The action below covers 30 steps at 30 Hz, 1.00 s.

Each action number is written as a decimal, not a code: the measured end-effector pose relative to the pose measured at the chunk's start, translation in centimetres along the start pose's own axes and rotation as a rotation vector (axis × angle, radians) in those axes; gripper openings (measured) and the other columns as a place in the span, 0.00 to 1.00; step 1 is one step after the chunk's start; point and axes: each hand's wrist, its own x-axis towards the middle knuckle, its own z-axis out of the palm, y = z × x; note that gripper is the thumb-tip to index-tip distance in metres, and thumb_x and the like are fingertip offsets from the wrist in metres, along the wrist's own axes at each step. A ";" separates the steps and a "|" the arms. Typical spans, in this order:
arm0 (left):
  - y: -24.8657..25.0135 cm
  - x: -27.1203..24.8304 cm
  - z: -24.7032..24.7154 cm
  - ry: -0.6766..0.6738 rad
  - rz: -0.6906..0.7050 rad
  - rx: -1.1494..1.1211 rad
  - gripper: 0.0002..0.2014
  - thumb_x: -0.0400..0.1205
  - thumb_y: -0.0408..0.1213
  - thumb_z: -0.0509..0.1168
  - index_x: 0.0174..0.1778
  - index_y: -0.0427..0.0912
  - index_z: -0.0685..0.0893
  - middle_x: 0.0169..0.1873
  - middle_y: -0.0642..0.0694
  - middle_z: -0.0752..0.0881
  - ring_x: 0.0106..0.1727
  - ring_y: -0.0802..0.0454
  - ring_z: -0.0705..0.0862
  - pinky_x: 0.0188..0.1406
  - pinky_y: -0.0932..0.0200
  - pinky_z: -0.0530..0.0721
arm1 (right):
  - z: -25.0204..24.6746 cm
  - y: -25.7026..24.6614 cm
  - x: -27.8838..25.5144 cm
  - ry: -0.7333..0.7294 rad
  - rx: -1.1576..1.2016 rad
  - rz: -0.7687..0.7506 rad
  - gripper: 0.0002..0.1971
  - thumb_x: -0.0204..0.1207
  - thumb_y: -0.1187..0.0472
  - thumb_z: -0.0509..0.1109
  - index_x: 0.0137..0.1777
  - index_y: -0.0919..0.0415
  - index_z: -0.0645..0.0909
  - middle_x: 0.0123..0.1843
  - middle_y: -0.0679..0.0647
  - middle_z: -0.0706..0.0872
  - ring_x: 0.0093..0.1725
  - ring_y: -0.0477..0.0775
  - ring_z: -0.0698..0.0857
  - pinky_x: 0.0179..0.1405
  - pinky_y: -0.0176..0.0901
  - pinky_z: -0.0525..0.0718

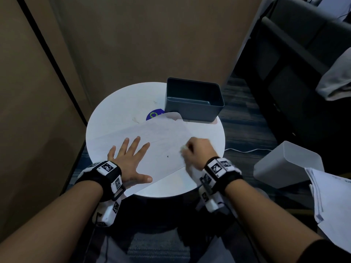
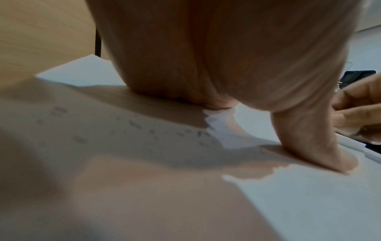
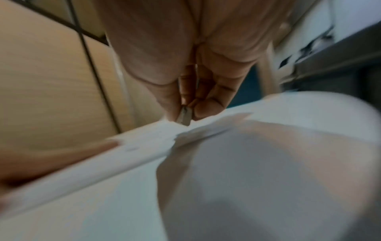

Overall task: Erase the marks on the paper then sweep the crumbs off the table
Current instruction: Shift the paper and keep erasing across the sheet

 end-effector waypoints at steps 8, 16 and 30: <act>0.2 0.0 0.1 0.010 0.005 -0.012 0.61 0.63 0.85 0.57 0.80 0.68 0.25 0.80 0.58 0.20 0.83 0.47 0.23 0.79 0.31 0.33 | -2.0 4.1 0.3 0.102 -0.060 0.184 0.11 0.80 0.51 0.67 0.47 0.58 0.84 0.47 0.58 0.86 0.43 0.60 0.86 0.42 0.45 0.84; 0.2 -0.1 -0.1 0.005 -0.010 0.001 0.59 0.65 0.83 0.57 0.79 0.68 0.24 0.79 0.57 0.20 0.83 0.46 0.23 0.79 0.32 0.33 | -0.6 -0.2 -0.8 -0.007 0.067 -0.098 0.09 0.79 0.53 0.70 0.46 0.59 0.84 0.43 0.55 0.88 0.44 0.57 0.85 0.38 0.41 0.76; 0.3 0.0 0.1 0.031 0.005 -0.003 0.59 0.65 0.83 0.57 0.80 0.68 0.24 0.80 0.57 0.20 0.83 0.47 0.24 0.79 0.32 0.33 | -0.5 1.3 -0.3 0.056 -0.054 0.009 0.10 0.80 0.52 0.67 0.49 0.59 0.83 0.48 0.59 0.87 0.47 0.61 0.85 0.44 0.45 0.82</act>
